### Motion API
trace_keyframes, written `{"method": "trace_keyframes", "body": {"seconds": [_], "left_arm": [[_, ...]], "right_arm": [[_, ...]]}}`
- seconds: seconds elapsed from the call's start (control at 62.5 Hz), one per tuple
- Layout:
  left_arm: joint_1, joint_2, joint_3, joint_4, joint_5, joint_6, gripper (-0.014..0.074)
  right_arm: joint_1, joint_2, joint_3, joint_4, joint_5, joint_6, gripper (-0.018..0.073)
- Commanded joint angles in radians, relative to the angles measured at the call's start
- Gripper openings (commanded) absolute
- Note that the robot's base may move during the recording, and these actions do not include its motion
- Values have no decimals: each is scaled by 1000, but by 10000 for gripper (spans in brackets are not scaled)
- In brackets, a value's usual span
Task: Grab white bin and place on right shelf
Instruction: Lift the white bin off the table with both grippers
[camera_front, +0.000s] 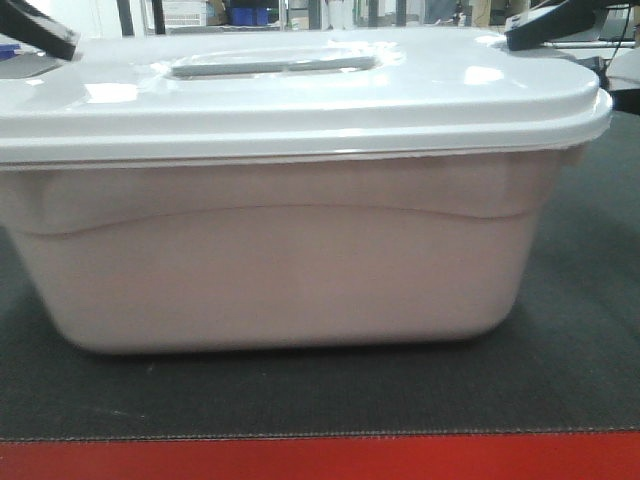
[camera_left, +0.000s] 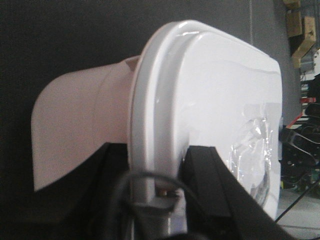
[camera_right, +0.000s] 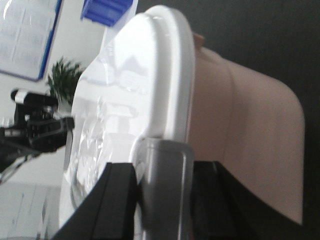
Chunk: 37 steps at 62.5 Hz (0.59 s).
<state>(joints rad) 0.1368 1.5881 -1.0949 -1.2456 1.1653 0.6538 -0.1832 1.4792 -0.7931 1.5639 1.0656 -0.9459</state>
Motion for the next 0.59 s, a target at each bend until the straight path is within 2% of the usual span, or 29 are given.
{"method": "trace_keyframes", "body": {"seconds": [0.0, 0.224, 0.32, 0.4, 0.416, 0.576], "left_arm": [[-30, -42, -26, -138, 174, 11, -118], [-30, -65, -26, -284, 174, 11, -126], [-30, -80, -28, -343, 174, 11, -126], [-30, -88, -38, -386, 174, 11, -126], [-30, -98, -57, -414, 174, 11, -126], [-30, -111, -127, -451, 174, 11, -126]], "right_arm": [[16, -38, -25, 160, 272, -28, 234], [16, -75, -25, 271, 272, -28, 59], [16, -100, -25, 321, 272, -27, 59], [16, -124, -38, 321, 272, -22, 59], [16, -149, -50, 321, 272, -2, 59], [16, -199, -91, 321, 272, 62, 59]]}}
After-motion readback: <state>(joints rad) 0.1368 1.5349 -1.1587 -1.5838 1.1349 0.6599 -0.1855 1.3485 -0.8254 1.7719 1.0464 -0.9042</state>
